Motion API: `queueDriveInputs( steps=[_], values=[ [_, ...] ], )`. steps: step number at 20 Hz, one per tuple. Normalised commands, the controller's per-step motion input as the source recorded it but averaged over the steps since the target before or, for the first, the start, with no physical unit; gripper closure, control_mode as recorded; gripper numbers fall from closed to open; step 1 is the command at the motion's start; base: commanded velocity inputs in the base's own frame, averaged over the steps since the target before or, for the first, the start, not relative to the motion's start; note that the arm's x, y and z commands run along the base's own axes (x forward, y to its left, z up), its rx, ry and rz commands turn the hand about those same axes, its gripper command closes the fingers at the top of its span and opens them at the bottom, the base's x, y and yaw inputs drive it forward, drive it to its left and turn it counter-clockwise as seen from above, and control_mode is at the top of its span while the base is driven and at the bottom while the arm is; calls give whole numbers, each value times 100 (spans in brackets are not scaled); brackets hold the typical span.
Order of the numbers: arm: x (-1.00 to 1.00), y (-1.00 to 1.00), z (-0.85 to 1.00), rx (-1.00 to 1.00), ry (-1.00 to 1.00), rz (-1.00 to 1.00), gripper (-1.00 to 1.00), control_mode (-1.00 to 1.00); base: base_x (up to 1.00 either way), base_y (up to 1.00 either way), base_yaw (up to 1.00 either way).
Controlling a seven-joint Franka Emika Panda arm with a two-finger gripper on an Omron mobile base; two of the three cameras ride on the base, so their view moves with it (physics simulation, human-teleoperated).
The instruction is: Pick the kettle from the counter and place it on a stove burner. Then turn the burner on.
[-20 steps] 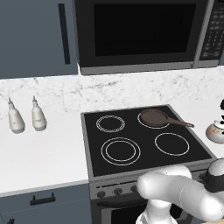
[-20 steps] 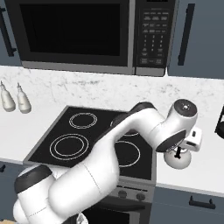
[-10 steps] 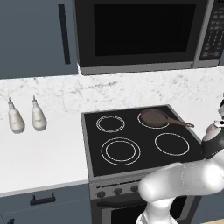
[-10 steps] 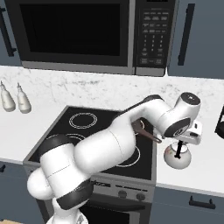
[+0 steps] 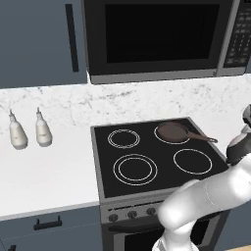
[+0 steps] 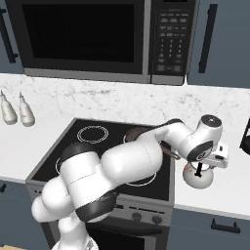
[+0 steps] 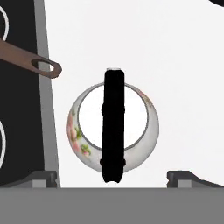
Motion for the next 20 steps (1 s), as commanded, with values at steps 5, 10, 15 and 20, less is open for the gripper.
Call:
queueDriveInputs(
  steps=[5, 10, 15, 20],
  values=[
    [28, -25, -16, 0, 0, 0, -100, -100, 0, 0, 0],
    [22, -12, -24, 0, 2, 0, 100, -100, 0, 0, 0],
    [0, 0, 0, 0, 0, 0, 100, -100, 0, 0, 0],
    [0, 0, 0, 0, -1, 0, 100, -100, 0, 0, 0]
  ],
)
